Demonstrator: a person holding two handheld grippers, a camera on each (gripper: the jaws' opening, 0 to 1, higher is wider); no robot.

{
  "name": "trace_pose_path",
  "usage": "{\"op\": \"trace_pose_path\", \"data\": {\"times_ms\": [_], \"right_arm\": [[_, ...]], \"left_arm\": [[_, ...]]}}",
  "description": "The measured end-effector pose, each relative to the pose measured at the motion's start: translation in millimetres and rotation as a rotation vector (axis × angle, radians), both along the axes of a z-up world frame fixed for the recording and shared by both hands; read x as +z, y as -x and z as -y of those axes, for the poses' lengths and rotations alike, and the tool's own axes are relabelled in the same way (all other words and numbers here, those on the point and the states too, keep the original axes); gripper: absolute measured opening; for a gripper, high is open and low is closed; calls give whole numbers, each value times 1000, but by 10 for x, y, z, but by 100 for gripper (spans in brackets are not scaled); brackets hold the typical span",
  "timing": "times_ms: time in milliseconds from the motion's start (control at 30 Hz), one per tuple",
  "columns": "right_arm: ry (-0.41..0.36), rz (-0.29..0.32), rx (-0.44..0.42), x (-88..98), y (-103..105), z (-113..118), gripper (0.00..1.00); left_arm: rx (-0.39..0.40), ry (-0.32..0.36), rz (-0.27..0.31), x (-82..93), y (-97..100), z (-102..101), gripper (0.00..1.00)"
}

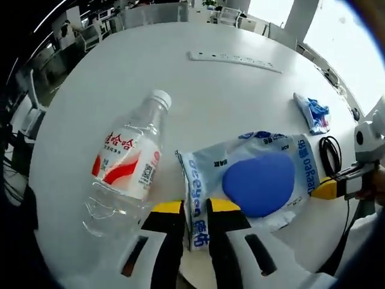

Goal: Arrange the tabletop items into an orderly group along one side of the table until the central work area is clear of visible clutter.

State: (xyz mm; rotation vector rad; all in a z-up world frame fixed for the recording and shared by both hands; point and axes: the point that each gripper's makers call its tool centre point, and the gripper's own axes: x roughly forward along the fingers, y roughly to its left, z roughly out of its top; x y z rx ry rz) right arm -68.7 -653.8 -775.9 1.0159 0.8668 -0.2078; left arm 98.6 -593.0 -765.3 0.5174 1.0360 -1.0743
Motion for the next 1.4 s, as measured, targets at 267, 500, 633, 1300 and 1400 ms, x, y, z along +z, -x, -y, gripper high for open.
{"op": "trace_pose_path", "data": {"times_ms": [267, 500, 633, 1300, 1400], "right_arm": [[29, 42, -5, 149, -28, 58, 0], [49, 89, -61, 319, -106, 310, 0], [78, 97, -88, 389, -164, 559, 0], [98, 19, -213, 238, -258, 1189, 0], [105, 2, -217, 195, -223, 1203, 0]], "left_arm": [[-16, 56, 30, 208, -3, 121, 0], [-64, 109, 73, 469, -75, 362, 0], [-82, 134, 74, 548, -132, 564, 0], [-127, 129, 20, 353, -232, 1152, 0], [-127, 116, 9, 278, -198, 1162, 0]]}}
